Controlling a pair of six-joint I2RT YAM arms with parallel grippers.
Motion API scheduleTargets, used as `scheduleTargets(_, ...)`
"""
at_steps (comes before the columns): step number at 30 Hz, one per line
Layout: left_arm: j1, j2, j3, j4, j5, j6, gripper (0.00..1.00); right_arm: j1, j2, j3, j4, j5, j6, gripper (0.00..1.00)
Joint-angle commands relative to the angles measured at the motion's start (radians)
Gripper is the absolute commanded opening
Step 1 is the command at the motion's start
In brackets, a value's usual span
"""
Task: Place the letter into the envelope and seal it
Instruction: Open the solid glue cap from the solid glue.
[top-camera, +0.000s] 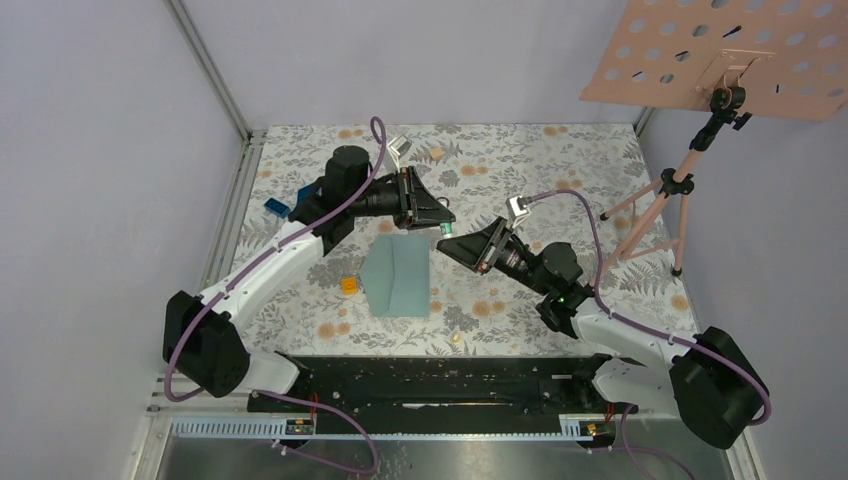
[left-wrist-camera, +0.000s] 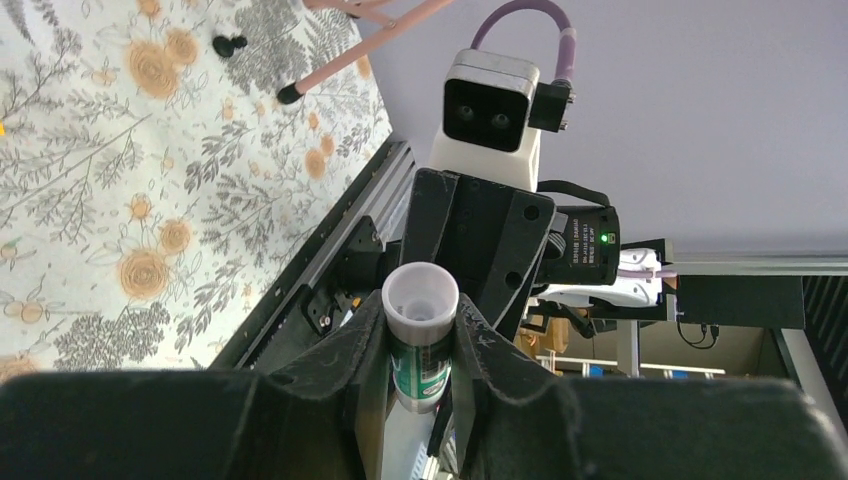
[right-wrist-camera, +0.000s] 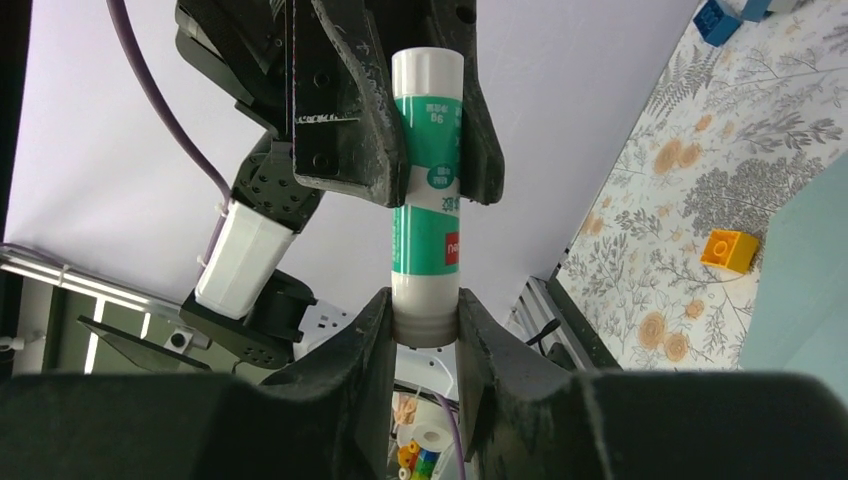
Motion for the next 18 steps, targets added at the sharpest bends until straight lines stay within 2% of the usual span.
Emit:
scheduleTargets(1, 0.123, 0.010, 0.097, 0.093, -0.205, 0.013, 0.00, 0.058, -0.052, -0.054, -0.066, -0.122, -0.027, 0.00)
scheduleTargets(11, 0.166, 0.036, 0.154, 0.090, -0.283, -0.025, 0.00, 0.070, -0.114, -0.073, -0.183, -0.132, -0.076, 0.00)
scheduleTargets(18, 0.192, 0.068, 0.181, 0.105, -0.283, -0.050, 0.00, 0.079, -0.170, -0.084, -0.278, -0.123, -0.117, 0.00)
